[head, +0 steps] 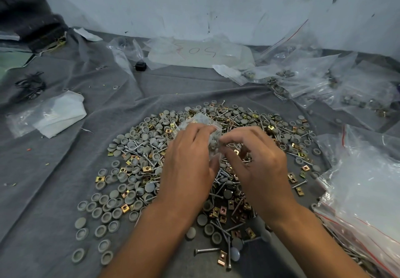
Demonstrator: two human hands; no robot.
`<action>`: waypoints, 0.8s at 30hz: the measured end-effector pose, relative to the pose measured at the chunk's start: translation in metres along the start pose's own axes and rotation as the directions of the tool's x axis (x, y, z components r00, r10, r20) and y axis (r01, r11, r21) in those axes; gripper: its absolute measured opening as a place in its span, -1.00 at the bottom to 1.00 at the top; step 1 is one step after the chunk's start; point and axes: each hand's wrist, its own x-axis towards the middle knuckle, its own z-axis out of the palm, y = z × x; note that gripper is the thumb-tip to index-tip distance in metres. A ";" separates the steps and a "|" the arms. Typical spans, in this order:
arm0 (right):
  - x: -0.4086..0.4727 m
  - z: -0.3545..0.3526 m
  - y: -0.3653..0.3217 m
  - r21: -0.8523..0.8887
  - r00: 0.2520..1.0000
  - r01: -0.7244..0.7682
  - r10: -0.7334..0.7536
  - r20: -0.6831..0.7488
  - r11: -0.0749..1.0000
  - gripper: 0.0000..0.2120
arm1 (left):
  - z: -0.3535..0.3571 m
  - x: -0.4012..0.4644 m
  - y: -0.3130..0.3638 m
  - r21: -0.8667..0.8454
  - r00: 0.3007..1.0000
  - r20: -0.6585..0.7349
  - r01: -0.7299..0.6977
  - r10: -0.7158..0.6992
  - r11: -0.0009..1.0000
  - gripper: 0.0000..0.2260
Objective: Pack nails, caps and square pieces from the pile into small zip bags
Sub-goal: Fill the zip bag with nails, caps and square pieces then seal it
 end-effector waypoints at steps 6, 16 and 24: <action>-0.004 0.002 0.003 -0.084 0.999 0.013 -0.010 0.035 0.996 -0.84 | 0.000 0.000 0.000 -0.009 1.000 -0.011 -0.015 0.015 1.000 -0.50; -0.010 -0.006 0.017 -0.306 0.891 -0.048 0.180 0.418 0.951 -0.82 | -0.003 0.001 -0.004 0.101 0.999 -0.038 0.019 -0.015 0.995 -0.47; -0.004 -0.009 0.021 -0.143 0.910 -0.197 0.235 0.341 0.970 -0.90 | -0.002 0.001 -0.003 0.048 1.000 -0.027 0.017 -0.016 0.999 -0.49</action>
